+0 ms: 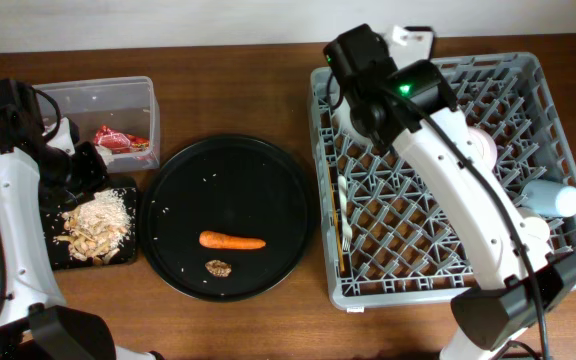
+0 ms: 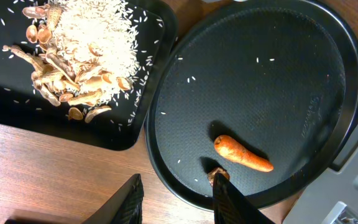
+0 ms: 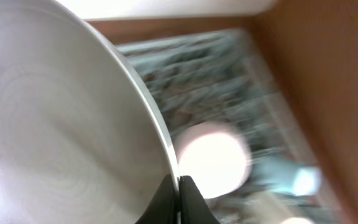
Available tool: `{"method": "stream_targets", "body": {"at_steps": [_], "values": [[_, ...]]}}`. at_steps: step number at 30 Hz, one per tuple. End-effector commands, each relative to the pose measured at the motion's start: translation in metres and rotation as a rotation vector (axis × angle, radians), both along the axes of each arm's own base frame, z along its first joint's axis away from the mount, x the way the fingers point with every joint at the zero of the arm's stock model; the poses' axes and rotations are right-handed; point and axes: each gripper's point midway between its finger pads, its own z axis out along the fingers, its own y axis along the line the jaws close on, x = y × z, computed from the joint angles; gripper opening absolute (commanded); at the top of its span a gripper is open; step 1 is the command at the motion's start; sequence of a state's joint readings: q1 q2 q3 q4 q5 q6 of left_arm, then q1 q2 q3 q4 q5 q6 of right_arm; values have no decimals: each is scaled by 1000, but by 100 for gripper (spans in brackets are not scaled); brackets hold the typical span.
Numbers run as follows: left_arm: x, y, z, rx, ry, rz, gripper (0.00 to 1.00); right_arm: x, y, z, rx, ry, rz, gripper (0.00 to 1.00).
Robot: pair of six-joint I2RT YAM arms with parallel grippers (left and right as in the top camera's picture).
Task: Sort waste into correct bins and load items into the dishwasher rack
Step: 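Place the white plate upright in the rack's left side with the right gripper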
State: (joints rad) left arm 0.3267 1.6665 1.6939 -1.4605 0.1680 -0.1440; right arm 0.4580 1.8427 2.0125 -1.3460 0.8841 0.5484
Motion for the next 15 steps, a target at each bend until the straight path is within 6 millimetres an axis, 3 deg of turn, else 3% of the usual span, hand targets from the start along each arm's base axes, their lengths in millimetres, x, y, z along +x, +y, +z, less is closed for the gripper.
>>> {"method": "stream_targets", "body": {"at_steps": [1,9,13,15], "values": [[-1,-2,1,-10,-4,5,36,2,-40,23,-319,-81,-148,4],[-1,-2,1,-11,-5,5,36,10,-38,-65,-418,73,-122,4],[0,-2,1,-10,-8,5,36,7,-33,-90,-353,123,-96,4],[0,-2,1,-10,-8,5,36,5,-20,-101,-295,151,-61,4]]}}
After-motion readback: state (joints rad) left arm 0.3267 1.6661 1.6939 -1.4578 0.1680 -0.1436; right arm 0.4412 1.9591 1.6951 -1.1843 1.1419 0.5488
